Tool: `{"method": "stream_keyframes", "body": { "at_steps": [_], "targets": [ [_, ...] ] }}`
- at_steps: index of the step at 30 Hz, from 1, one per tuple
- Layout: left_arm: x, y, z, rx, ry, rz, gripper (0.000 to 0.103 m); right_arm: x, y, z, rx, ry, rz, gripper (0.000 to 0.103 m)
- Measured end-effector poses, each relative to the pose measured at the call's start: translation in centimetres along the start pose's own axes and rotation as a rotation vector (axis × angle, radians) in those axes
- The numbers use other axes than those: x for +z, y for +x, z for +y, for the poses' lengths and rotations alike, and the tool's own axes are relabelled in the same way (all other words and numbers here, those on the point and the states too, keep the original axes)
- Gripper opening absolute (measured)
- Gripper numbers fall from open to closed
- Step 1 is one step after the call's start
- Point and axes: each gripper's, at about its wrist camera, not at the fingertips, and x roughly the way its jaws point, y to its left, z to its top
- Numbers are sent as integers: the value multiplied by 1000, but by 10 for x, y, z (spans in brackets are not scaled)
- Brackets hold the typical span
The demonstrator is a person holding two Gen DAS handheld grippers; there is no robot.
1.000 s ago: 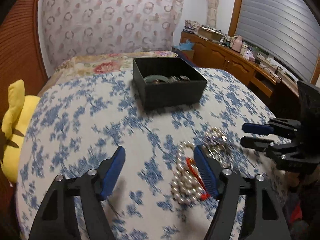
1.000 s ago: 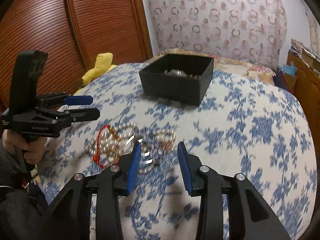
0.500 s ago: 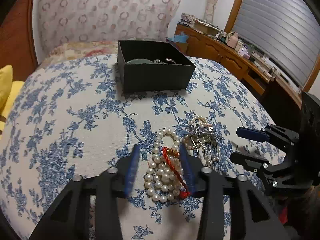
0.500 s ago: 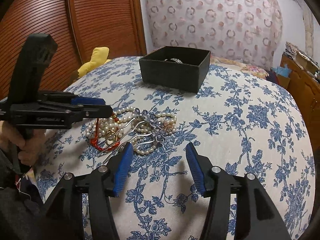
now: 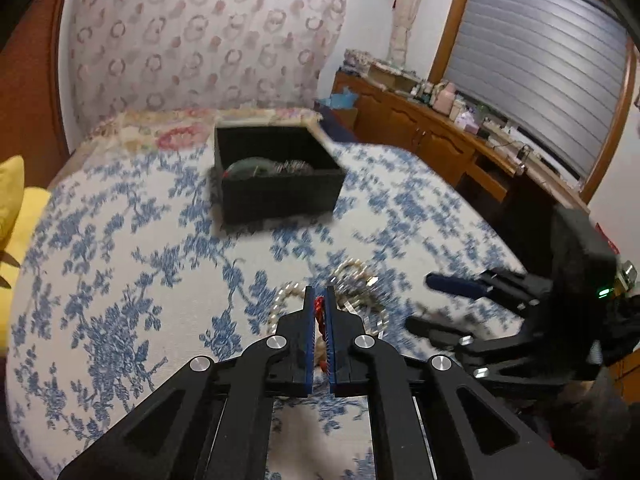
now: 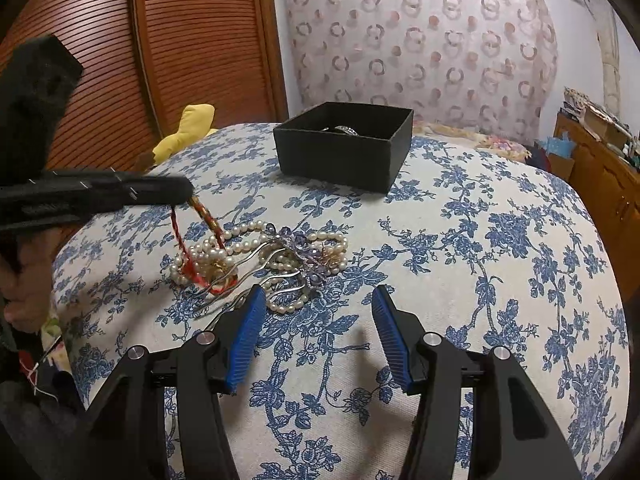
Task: Organize jewelry
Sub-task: 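Grasp the red string bracelet with the left tool and lift it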
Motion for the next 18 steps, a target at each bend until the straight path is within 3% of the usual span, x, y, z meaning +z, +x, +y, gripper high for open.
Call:
{"method": "stream_keyframes", "body": {
  "at_steps": [10,18],
  "targets": [
    [11,-35,-3,40,21,-96,3,0,0,0,-5,-4,-1,57],
    [0,-44,13,58,-9,-108,4,7,10,7,24,-31,41,57]
  ]
}}
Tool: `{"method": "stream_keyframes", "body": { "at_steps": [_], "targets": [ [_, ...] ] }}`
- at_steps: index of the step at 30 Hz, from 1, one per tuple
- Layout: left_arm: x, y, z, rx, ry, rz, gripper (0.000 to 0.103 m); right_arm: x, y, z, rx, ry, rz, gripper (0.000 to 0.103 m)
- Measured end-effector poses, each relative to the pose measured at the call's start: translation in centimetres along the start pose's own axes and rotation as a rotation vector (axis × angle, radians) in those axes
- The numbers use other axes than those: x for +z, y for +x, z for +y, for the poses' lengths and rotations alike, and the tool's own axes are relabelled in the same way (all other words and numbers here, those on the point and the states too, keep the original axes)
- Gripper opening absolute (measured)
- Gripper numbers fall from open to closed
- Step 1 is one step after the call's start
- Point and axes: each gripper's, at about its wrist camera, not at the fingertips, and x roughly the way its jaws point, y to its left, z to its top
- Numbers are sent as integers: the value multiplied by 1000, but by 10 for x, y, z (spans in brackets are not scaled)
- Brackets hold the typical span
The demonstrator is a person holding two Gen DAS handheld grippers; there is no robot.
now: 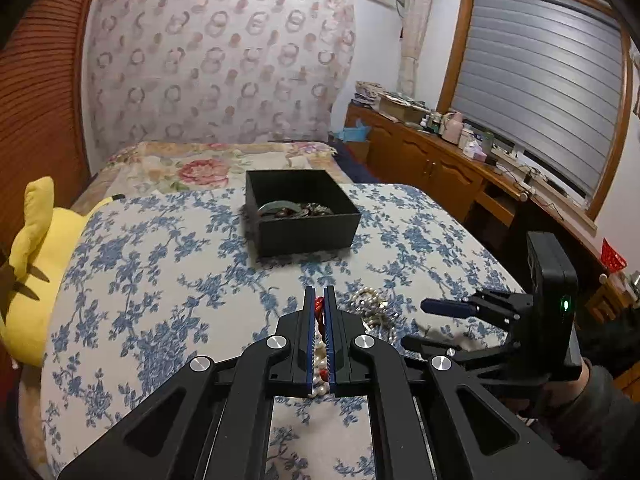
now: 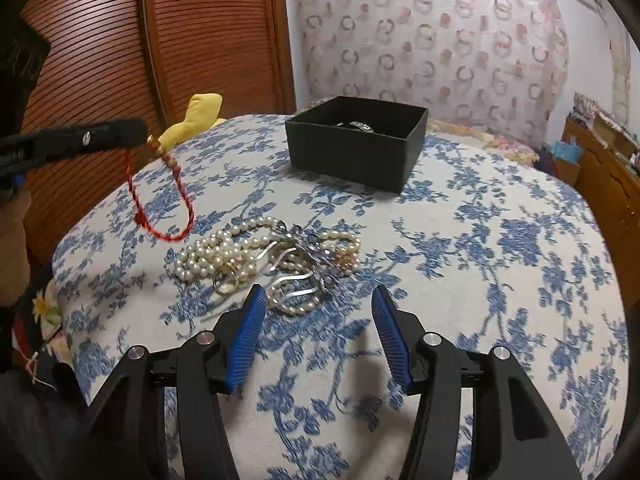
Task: Organize jewelry
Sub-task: 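Grasp the red string bracelet with the left tool and lift it, then grasp the purple-silver brooch among the pearls with the right tool while the left holds the red bracelet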
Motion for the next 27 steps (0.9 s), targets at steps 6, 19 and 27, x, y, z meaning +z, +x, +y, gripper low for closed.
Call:
{"method": "stream_keyframes", "body": {
  "at_steps": [6,19,27],
  "targets": [
    [-9,0,11,-2,-29,0,4,20,15,6,53,-9,30,49],
    [-14,0,15,-10,-43,1,4,45,46,-1,94,-74,143,36],
    [-16,0,15,-11,-45,3,4,37,37,7,97,-141,169,30]
  ]
}}
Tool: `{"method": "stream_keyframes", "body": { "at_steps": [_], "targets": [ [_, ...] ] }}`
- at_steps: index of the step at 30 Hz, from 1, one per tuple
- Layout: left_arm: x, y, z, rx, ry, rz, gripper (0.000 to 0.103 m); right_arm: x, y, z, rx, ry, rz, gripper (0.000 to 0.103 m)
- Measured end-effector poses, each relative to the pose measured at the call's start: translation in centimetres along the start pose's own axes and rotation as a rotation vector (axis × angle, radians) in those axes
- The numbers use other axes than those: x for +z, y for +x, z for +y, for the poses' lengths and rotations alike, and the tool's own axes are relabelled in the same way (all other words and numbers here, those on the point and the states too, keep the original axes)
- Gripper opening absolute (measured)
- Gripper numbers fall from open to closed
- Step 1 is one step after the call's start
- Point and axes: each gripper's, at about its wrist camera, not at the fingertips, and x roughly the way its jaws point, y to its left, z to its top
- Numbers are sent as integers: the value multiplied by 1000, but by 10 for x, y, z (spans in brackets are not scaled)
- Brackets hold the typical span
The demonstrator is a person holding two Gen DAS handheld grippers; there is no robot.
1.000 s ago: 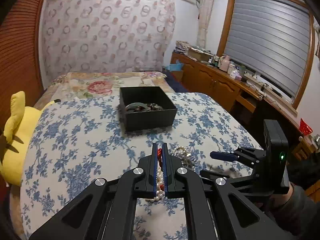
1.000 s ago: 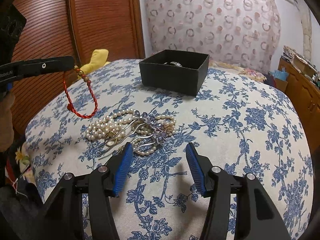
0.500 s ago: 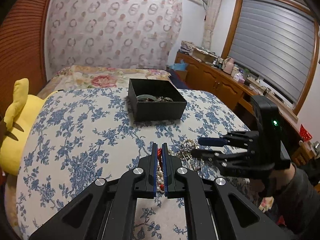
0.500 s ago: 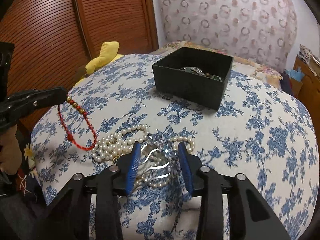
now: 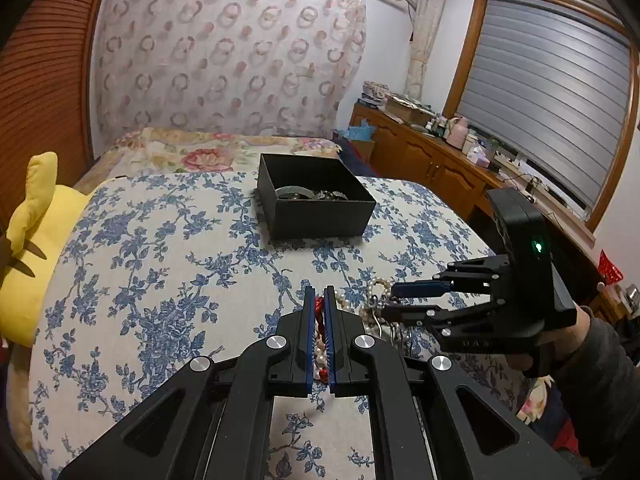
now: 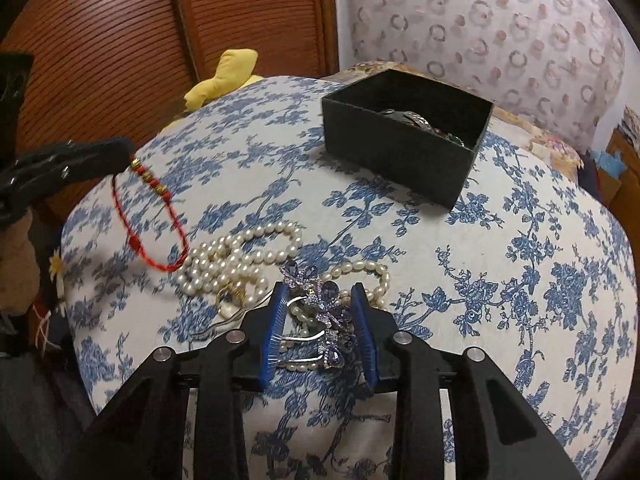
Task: Organize jewelry
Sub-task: 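Grasp the purple-silver brooch among the pearls with the right tool while the left holds the red bracelet, then carry the brooch into the black box with the right tool while the left drops the red bracelet there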
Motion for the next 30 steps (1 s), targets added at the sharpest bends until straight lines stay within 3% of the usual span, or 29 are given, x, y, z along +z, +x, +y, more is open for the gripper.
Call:
{"method": "stream_keyframes", "body": {
  "at_steps": [1,5,6,9,23,30],
  "targets": [
    [-1,1,0,0,1,1,4,0,1,2,-7,-12,7,24],
    [-2,3,-2,-2,5,4,4,-1,-1,6,-17,-44,14,21],
    [-2,3,-2,-2,4,3,4,-2,-3,7,-20,-48,5,11],
    [-2,3,-2,-1,2,4,4,-2,-10,7,-35,-40,-16,8],
    [1,6,-1,2,9,-3,4,5,-34,1,-61,-28,-92,8],
    [24,8,0,7,24,-29,4,24,-55,-9,-84,-22,-150,8]
  ]
}}
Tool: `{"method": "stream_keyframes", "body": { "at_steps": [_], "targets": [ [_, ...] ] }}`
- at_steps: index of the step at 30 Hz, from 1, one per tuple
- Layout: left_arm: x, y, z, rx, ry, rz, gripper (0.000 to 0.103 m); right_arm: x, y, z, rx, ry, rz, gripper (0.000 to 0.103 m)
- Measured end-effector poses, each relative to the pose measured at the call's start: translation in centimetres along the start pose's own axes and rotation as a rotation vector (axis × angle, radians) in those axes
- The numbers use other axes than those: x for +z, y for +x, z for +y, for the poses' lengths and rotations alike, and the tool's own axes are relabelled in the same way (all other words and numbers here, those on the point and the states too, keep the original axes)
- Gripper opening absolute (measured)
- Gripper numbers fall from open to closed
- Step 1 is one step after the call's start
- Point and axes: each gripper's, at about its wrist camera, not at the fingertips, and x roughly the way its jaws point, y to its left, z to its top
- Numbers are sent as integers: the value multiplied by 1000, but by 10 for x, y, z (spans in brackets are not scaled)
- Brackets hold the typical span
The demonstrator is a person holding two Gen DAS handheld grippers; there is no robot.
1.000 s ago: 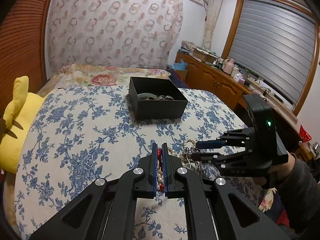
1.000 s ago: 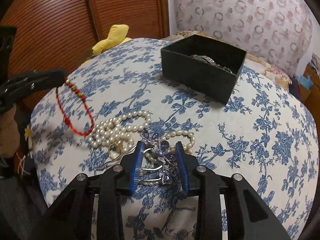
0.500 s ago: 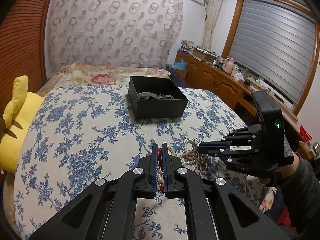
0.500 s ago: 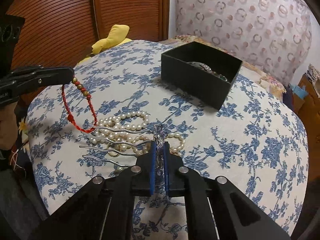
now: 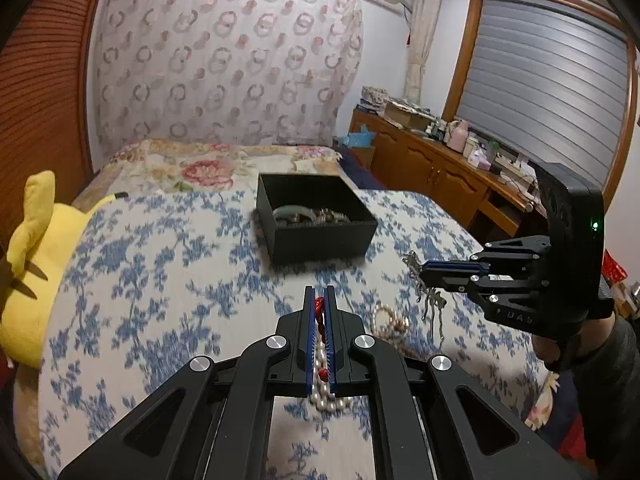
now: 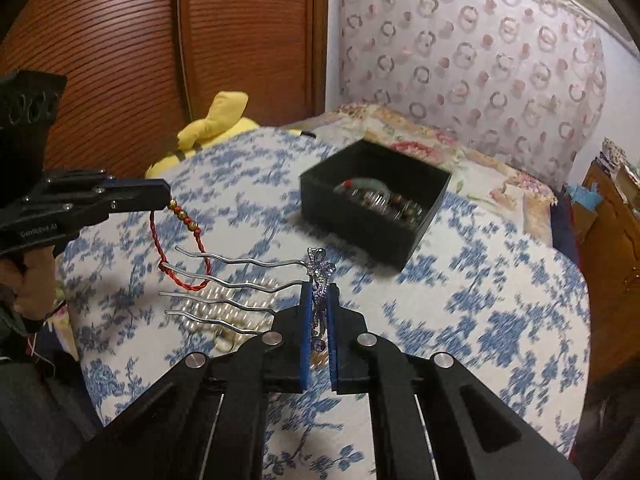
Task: Organize jewelry
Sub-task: 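Carry the brooch into the black box with the right tool while the left drops the red bracelet there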
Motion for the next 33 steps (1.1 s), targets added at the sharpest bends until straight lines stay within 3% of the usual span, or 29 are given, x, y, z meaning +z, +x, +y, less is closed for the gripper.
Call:
{"method": "stream_keyframes", "body": {
  "at_steps": [8,19,33],
  "targets": [
    [36,7,0,14,24,-41,4,35,2,-25,-47,22,-42,8],
    [71,30,1,47,55,-53,4,71,50,-65,-100,94,-49,8],
    [106,58,0,72,72,-51,4,78,95,-79,-143,130,11,9]
  ]
}}
